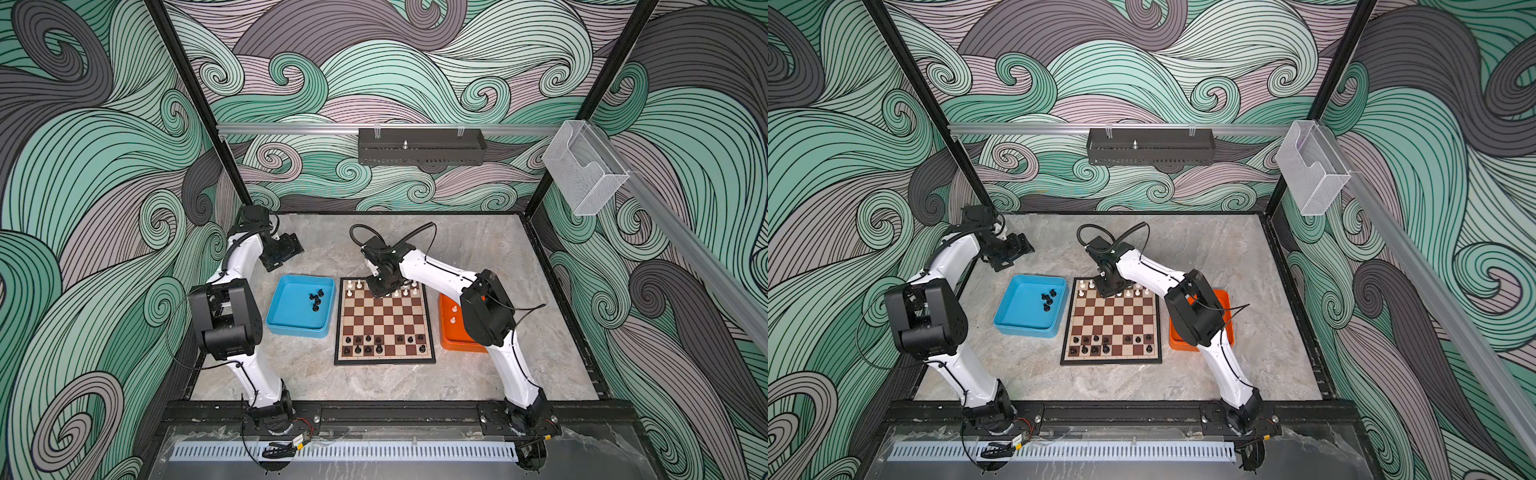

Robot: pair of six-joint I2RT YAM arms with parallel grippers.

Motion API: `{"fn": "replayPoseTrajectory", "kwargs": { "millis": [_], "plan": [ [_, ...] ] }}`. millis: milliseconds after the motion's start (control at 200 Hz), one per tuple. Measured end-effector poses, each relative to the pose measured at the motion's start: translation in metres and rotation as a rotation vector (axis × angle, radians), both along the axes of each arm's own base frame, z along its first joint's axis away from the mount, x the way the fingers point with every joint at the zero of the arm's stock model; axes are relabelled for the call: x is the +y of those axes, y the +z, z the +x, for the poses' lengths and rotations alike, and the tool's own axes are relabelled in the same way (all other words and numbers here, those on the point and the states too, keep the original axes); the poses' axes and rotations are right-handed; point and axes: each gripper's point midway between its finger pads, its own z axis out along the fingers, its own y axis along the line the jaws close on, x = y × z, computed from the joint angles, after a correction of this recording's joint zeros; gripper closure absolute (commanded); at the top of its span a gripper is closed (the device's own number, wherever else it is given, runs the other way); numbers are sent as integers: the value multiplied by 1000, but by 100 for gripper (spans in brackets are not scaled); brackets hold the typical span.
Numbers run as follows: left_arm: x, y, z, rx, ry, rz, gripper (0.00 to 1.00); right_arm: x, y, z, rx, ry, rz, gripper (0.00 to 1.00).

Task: Set up the chess pieces on the board
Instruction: 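Lower the white pawn into the second row from the board's far edge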

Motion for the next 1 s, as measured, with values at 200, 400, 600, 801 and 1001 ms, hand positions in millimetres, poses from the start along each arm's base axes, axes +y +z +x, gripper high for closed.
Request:
{"fn": "replayPoseTrajectory", "kwargs": {
  "millis": [200,400,600,801,1001],
  "plan": [
    [0,0,0,0,2,-4,14,3,-4,6,-2,-8,0,86],
    [0,0,0,0,2,-5,15,-1,-12,6,16,-14,-20,86],
    [-1,0,0,0,4,-7,15,-4,-11,8,16,-22,-21,86],
    [-1,0,0,0,3,-9,15,-6,-11,10,17,-28,-21,86],
    [-1,1,0,-1,3,-13,15,-7,-16,10,27,-29,-23,86]
  ]
}}
